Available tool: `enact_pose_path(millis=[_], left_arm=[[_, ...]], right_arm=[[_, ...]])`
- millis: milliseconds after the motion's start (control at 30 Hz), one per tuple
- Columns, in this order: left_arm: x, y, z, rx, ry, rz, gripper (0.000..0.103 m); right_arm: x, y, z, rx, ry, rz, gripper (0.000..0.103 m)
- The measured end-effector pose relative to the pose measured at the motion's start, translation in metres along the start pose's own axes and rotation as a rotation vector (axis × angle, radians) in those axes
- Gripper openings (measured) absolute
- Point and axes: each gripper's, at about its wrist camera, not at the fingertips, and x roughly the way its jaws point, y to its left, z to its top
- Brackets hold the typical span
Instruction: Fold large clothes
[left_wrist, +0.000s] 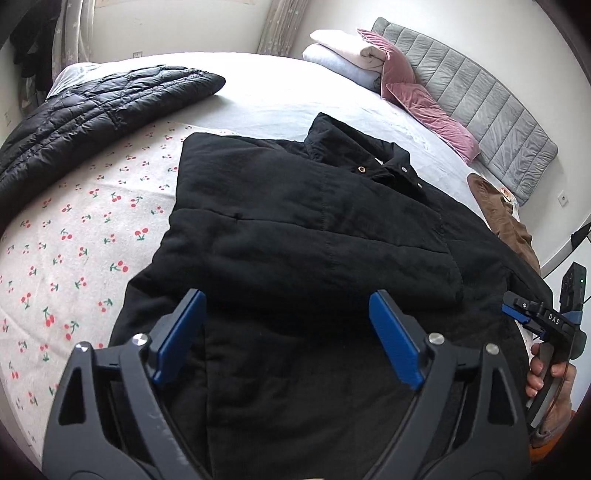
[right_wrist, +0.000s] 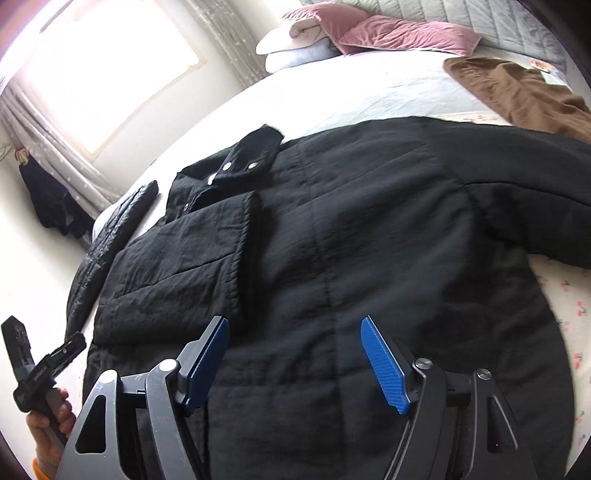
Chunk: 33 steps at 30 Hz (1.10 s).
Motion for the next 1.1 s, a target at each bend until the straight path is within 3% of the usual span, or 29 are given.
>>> enact_pose_path(millis=[100,200,467,633,800,933,967,1067,1100], left_arm=[[-0.007,-0.007,-0.008,-0.065,0.081,0.067,0.098],[-0.016,-0.014,-0.019,-0.12,0.137,0.015,0.098],[-0.038,-0.042,-0.049,-0.15,0.122,-0.071,0.098],[-0.034,-0.055,-0.061,-0.086,0.092,-0.045,0.098],[-0.028,-0.061,-0.066,-0.066,0.1,-0.068,0.098],[-0.029,-0.064,-0.069,-0.041,0.082,-0.077,0.099],[-0.029,-0.065,-0.069,-0.04,0.081,-0.082,0.098],[-0.03,-0.066,-0.069,-0.04,0.076,-0.105,0.098],[-0.031,-0.066,-0.068,-0.039,0.071,-0.108,0.098]], right_arm=[[-0.035,-0.041,0.004,0.066,-0.052,-0.036,0.078],[-0.069,-0.088,0.004,0.157,-0.109,-0.07,0.078],[-0.139,-0.22,-0.005,0.404,-0.241,-0.198,0.078],[-0.176,-0.286,-0.018,0.558,-0.338,-0.301,0.078],[-0.186,-0.332,-0.024,0.698,-0.399,-0.292,0.078],[-0.178,-0.352,-0.021,0.774,-0.44,-0.197,0.077],[-0.177,-0.356,-0.021,0.788,-0.447,-0.192,0.075],[-0.177,-0.36,-0.018,0.807,-0.471,-0.187,0.05],[-0.179,-0.358,-0.016,0.799,-0.482,-0.189,0.032]])
